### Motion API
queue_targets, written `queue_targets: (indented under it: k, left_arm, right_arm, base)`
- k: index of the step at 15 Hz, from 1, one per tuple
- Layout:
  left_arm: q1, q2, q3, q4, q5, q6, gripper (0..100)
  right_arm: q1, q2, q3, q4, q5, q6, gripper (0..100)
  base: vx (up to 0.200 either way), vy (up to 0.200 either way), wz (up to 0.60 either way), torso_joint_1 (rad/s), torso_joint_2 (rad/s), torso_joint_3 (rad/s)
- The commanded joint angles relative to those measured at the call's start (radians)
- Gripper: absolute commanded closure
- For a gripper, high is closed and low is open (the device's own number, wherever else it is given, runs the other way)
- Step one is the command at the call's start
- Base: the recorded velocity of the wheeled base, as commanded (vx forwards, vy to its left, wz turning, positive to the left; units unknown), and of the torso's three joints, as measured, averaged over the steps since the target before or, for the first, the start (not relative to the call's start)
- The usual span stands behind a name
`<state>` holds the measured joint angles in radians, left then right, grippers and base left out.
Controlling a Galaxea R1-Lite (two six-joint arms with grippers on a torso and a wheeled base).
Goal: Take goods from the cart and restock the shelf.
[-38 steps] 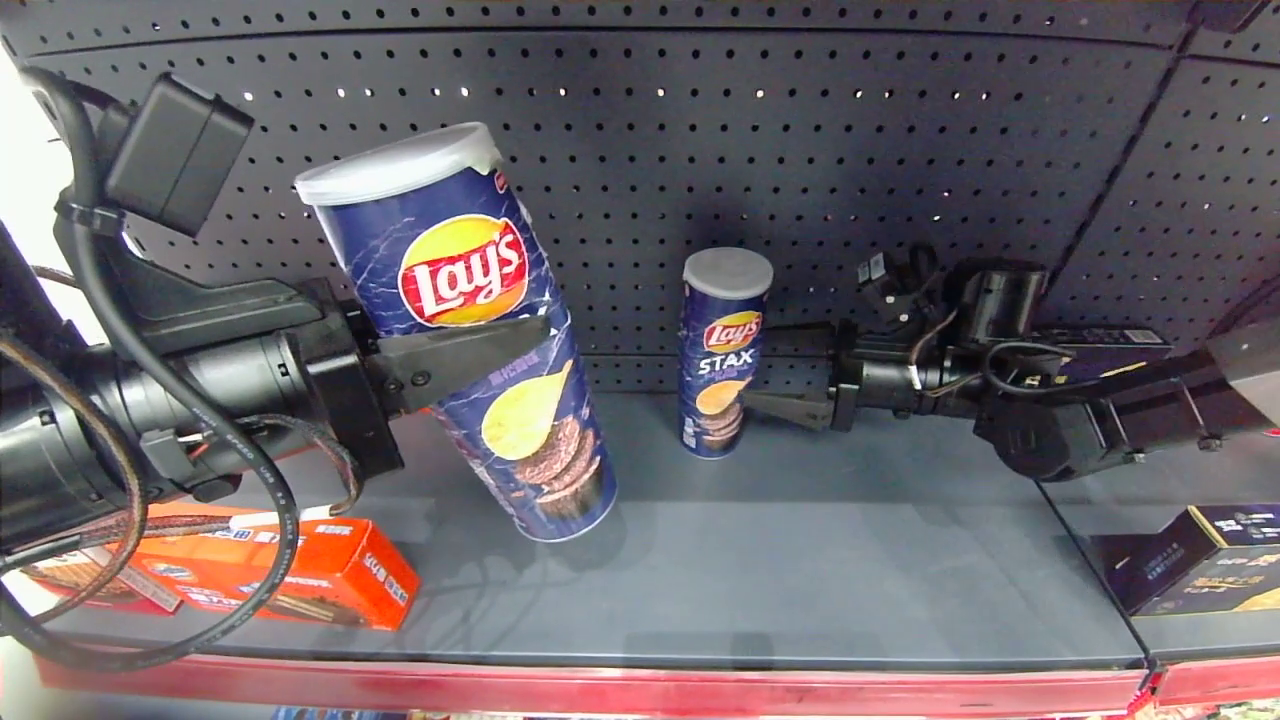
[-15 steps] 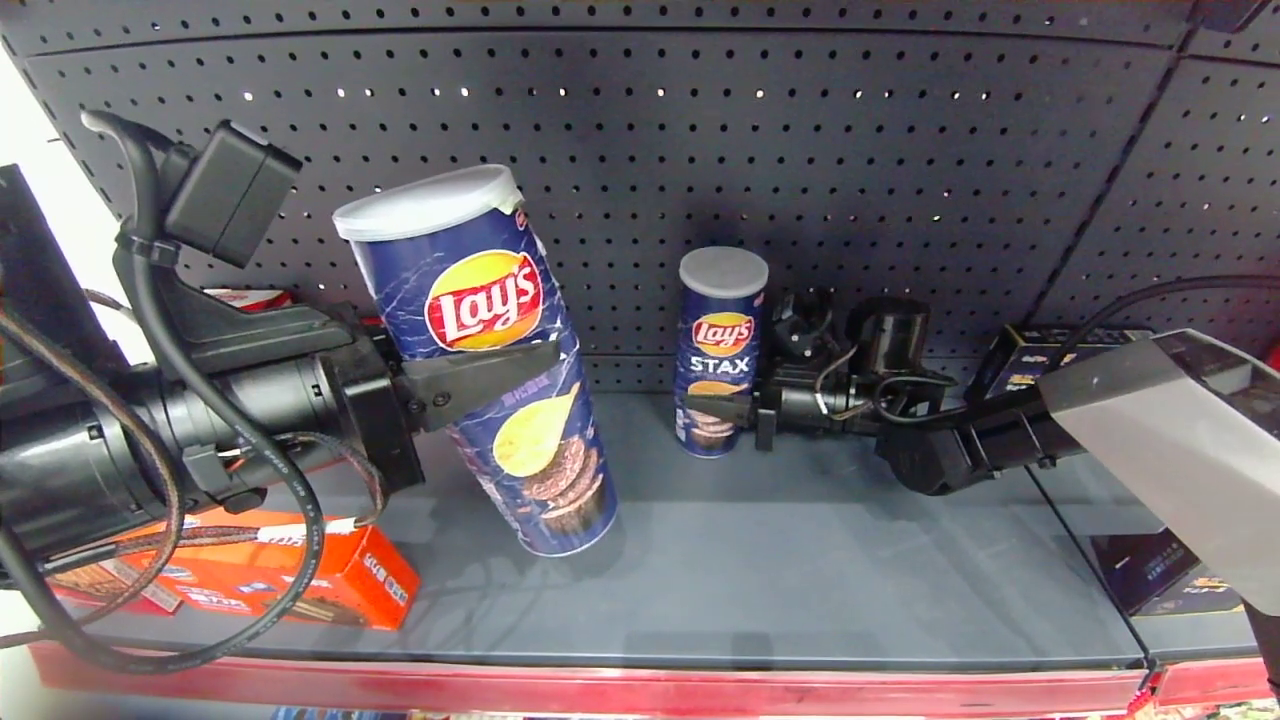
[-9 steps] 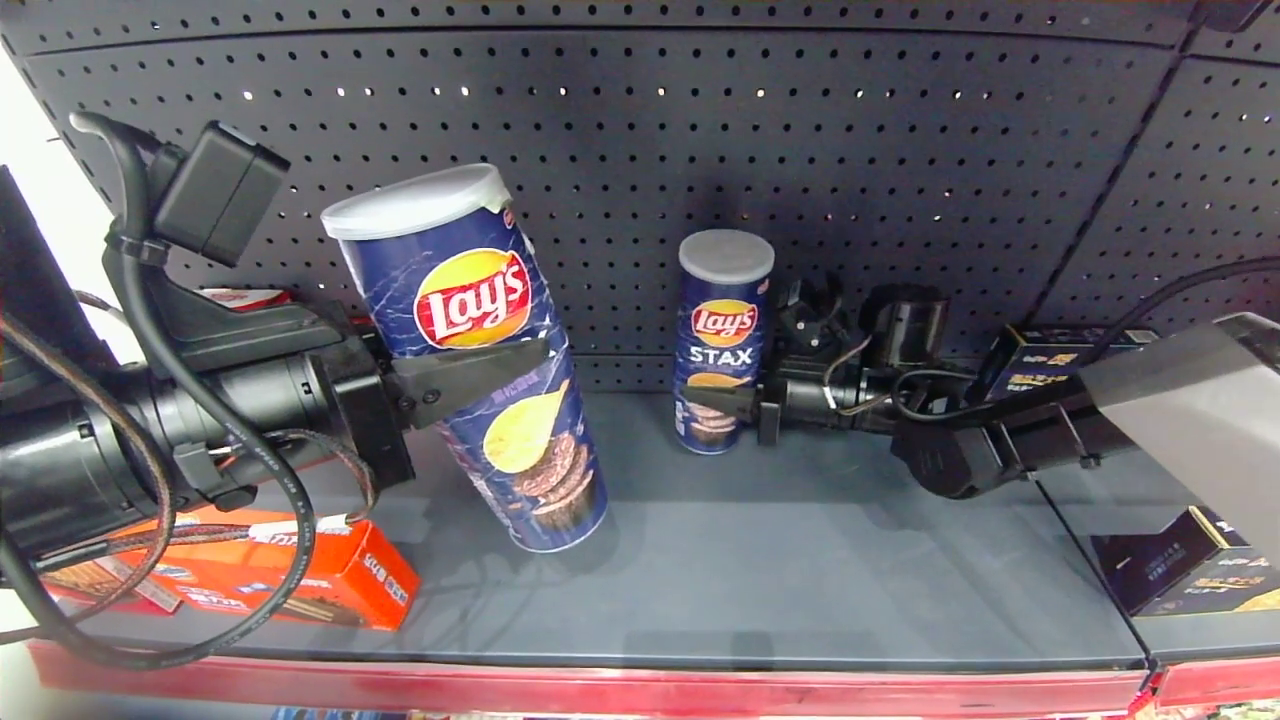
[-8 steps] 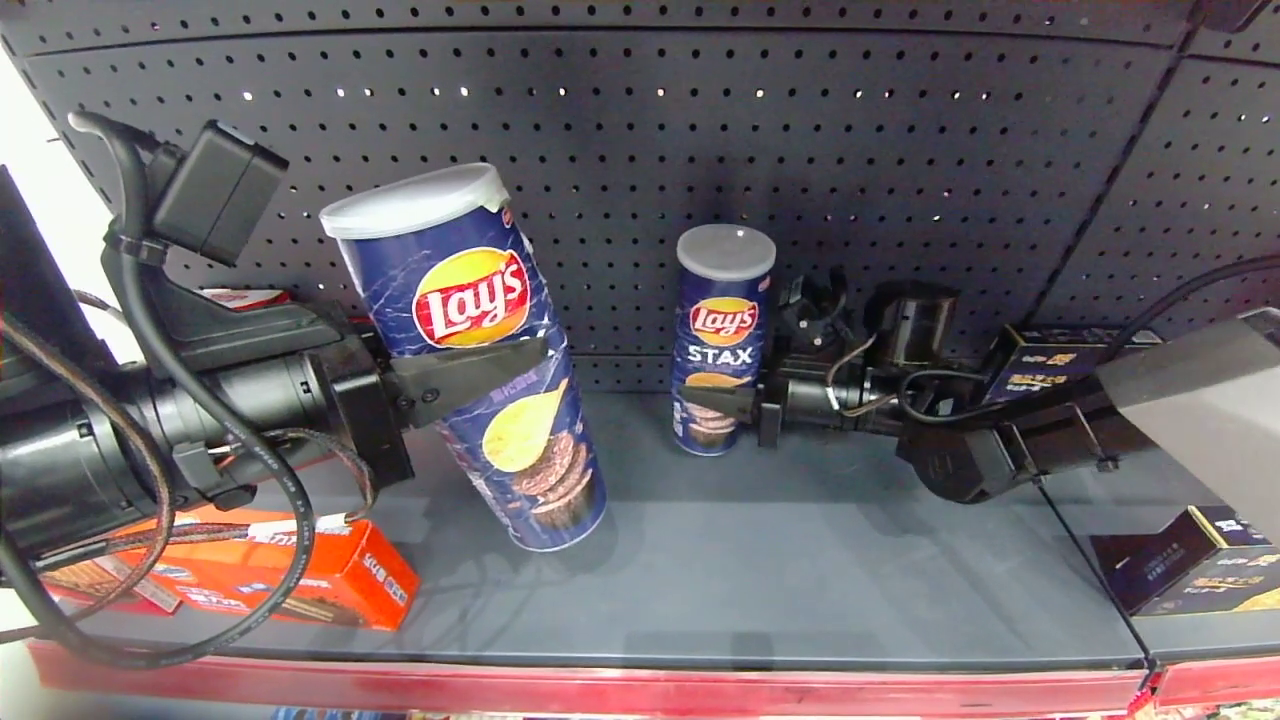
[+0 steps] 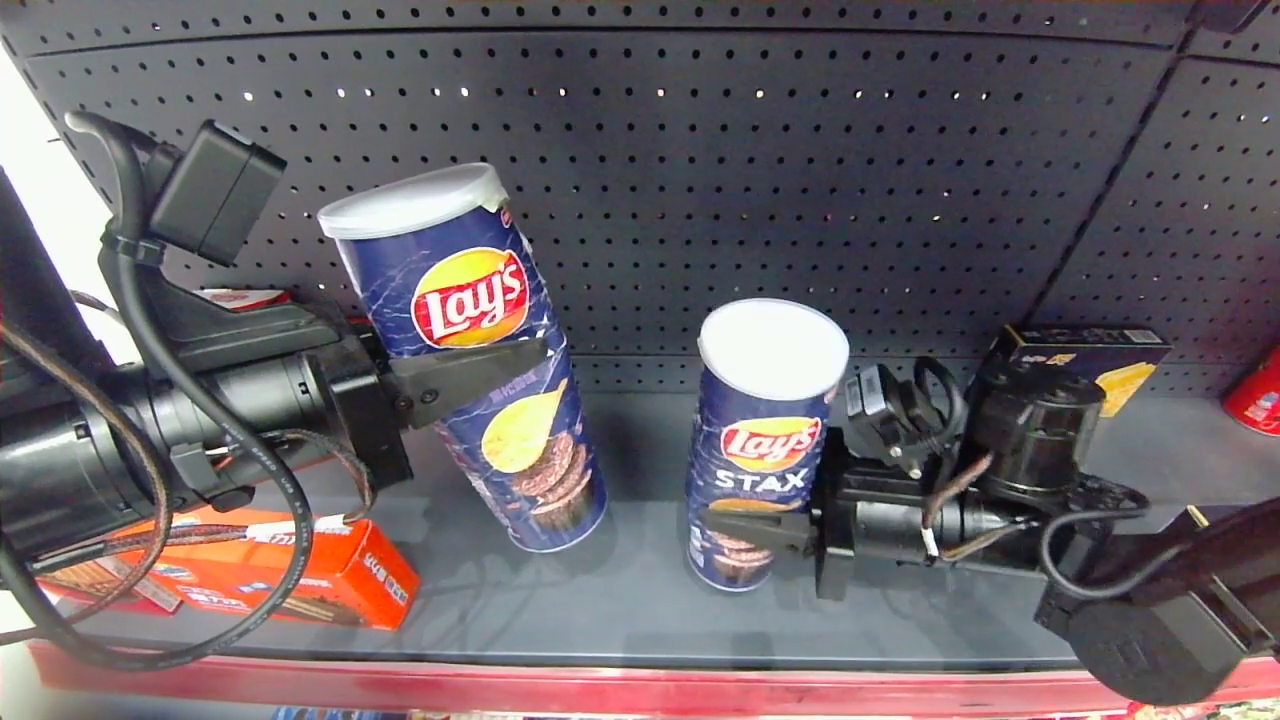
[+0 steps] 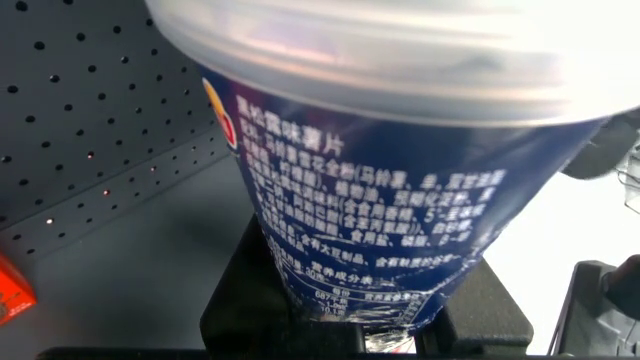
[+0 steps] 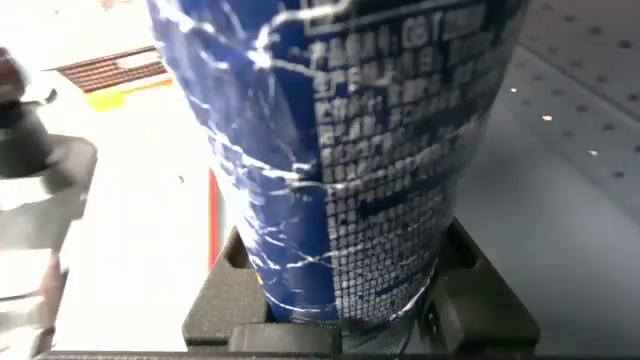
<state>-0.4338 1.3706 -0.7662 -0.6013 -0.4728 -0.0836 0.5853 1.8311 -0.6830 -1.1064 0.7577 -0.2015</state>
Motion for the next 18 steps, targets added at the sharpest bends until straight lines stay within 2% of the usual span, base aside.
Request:
queue_targets:
  k: [1, 3, 7, 12, 18]
  left_arm:
    - [0.0, -0.001, 0.001, 0.0, 0.0, 0.001, 100]
    - [0.0, 0.001, 0.001, 0.0, 0.0, 0.001, 100]
    - [0.001, 0.001, 0.001, 0.0, 0.0, 0.001, 100]
    - [0.001, 0.001, 0.002, 0.0, 0.003, -0.002, 100]
    - [0.003, -0.002, 0.041, -0.002, 0.003, -0.001, 100]
  right_arm:
    - [0.005, -0.047, 0.132, -0.087, -0.001, 0.001, 100]
    - [0.002, -0.013, 0.172, -0.142, -0.001, 0.002, 100]
    - [0.002, 0.034, 0.172, -0.161, 0.0, 0.002, 100]
    - [-0.005, 0.126, 0.163, -0.254, 0.008, 0.008, 100]
    - [-0.019, 0.148, 0.166, -0.265, 0.009, 0.002, 100]
  base:
    - [0.0, 0.0, 0.0, 0.0, 0.0, 0.0]
    - [0.0, 0.0, 0.0, 0.0, 0.0, 0.0]
    - [0.0, 0.0, 0.0, 0.0, 0.0, 0.0]
    - [0.0, 0.0, 0.0, 0.0, 0.0, 0.0]
    - [0.0, 0.0, 0.0, 0.0, 0.0, 0.0]
